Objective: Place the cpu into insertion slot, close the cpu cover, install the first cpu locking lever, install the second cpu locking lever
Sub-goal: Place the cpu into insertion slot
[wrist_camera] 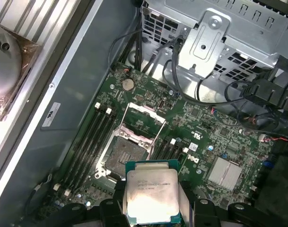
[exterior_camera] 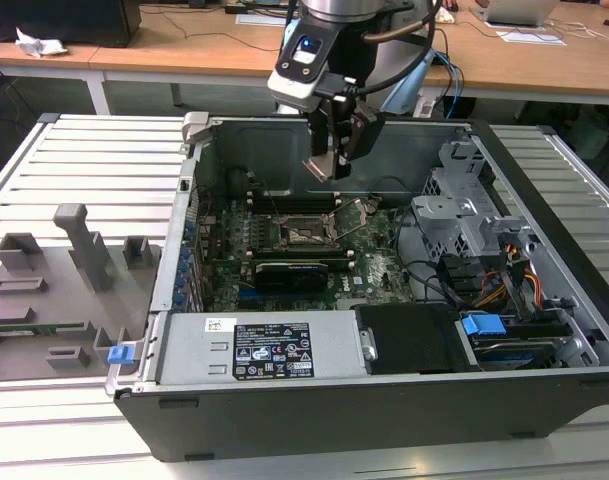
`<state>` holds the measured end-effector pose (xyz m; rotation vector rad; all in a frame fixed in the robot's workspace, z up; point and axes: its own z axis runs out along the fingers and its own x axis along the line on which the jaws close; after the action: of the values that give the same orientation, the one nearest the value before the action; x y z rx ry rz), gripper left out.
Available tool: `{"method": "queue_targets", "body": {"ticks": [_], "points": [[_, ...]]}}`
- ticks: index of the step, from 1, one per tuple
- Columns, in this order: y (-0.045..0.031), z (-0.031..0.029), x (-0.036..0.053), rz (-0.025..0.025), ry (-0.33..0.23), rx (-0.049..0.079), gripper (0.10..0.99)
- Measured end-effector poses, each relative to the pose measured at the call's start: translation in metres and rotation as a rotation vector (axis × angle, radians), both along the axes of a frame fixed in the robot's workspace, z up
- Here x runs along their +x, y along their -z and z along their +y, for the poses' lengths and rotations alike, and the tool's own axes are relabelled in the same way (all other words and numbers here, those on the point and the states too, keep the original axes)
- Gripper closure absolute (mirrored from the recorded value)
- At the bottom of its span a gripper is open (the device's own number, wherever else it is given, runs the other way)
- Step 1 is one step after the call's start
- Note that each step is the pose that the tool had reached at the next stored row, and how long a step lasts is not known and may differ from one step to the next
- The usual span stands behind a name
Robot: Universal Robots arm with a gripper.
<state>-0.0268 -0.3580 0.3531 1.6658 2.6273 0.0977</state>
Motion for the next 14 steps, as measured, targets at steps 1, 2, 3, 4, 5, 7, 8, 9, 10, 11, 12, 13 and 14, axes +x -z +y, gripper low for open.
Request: {"method": "queue_targets", "body": {"ticks": [1, 2, 3, 4, 5, 7, 8, 9, 10, 11, 12, 13, 14], "points": [[0.0003, 0.0000, 0.0000, 0.0000, 0.009, -0.001, 0.561], [0.0006, 0.0000, 0.0000, 0.0001, 0.018, -0.002, 0.561], [0.0011, 0.0000, 0.0000, 0.0001, 0.037, -0.003, 0.561], [0.0018, 0.0000, 0.0000, 0.0003, 0.060, -0.003, 0.561], [0.0025, 0.0000, 0.0000, 0.0004, 0.087, -0.003, 0.561], [0.0035, 0.0000, 0.0000, 0.0005, 0.116, -0.003, 0.561], [0.0040, 0.0000, 0.0000, 0.0007, 0.131, -0.003, 0.561], [0.0047, 0.0000, 0.0000, 0.0008, 0.149, -0.003, 0.561], [0.0055, 0.0000, 0.0000, 0.0009, 0.174, -0.003, 0.561], [0.0060, 0.0000, 0.0000, 0.0009, 0.188, -0.003, 0.561], [0.0064, 0.0000, 0.0000, 0.0010, 0.202, -0.003, 0.561], [0.0072, 0.0000, 0.0000, 0.0011, 0.228, -0.003, 0.561], [0.0080, 0.0000, 0.0000, 0.0013, 0.258, -0.003, 0.561]]}}
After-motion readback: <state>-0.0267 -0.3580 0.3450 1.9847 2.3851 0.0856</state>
